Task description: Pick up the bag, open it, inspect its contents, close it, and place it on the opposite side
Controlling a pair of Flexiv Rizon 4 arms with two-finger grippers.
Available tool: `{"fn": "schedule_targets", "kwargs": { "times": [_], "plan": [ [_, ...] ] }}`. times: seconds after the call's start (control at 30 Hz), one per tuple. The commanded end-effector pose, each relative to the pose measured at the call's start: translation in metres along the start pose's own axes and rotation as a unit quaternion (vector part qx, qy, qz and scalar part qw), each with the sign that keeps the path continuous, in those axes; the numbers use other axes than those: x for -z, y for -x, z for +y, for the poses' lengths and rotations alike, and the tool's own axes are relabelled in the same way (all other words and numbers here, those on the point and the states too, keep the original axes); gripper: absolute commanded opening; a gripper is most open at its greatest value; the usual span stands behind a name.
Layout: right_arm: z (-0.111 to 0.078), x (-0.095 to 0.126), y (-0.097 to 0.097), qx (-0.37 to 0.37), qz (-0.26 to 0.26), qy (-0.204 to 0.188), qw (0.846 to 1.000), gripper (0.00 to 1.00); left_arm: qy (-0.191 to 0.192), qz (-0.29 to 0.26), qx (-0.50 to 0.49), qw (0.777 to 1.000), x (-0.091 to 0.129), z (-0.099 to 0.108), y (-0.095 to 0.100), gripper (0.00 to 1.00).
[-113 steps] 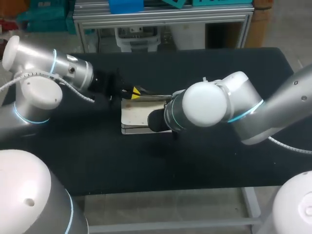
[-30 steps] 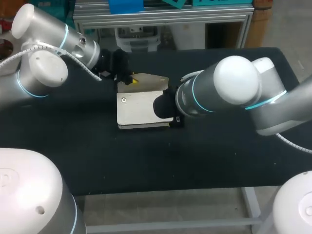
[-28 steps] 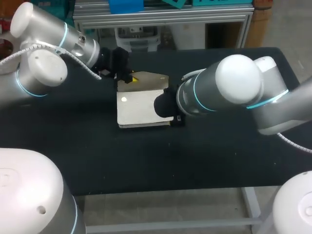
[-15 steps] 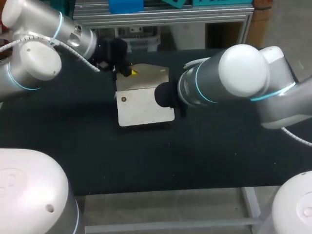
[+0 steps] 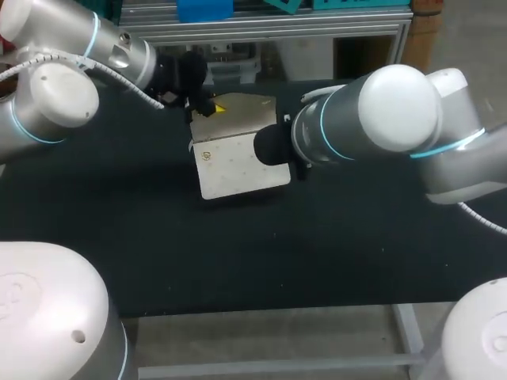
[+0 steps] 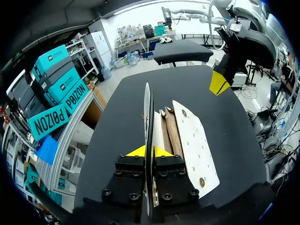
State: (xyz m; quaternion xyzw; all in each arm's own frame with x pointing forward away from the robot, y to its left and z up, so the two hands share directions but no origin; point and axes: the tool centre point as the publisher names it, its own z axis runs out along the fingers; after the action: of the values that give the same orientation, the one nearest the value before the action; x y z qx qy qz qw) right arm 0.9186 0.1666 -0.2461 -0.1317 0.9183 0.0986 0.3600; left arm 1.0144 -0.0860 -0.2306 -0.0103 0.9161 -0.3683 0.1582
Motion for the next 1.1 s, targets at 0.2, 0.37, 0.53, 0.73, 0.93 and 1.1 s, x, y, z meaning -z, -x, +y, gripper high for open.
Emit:
{"fn": "schedule_targets", "kwargs": {
  "times": [0.2,0.37,0.53,0.73,0.93,1.1],
  "plan": [
    [-0.003,-0.026,0.029,0.014,-0.019,0.005,1.000,0.00,0.012,-0.016,-0.008,1.000,0.014,-0.016,-0.024,0.00],
    [-0.002,-0.046,0.039,0.017,-0.015,0.015,1.000,0.00,0.012,-0.012,-0.002,1.000,0.012,-0.019,-0.026,0.00],
    [0.001,-0.064,0.043,0.018,-0.006,0.024,1.000,0.00,0.010,-0.006,0.000,1.000,0.011,-0.022,-0.027,0.00],
    [0.004,-0.078,0.045,0.027,0.010,0.014,0.999,0.00,-0.003,0.004,0.007,1.000,0.011,-0.023,-0.025,0.00],
    [0.004,-0.085,0.034,0.027,0.027,0.017,0.999,0.00,-0.015,-0.005,0.027,1.000,0.013,-0.020,-0.021,0.00],
    [0.005,-0.082,0.022,0.026,0.035,0.016,0.999,0.00,-0.021,-0.017,0.044,0.999,0.014,-0.019,-0.016,0.00]
  ]
}}
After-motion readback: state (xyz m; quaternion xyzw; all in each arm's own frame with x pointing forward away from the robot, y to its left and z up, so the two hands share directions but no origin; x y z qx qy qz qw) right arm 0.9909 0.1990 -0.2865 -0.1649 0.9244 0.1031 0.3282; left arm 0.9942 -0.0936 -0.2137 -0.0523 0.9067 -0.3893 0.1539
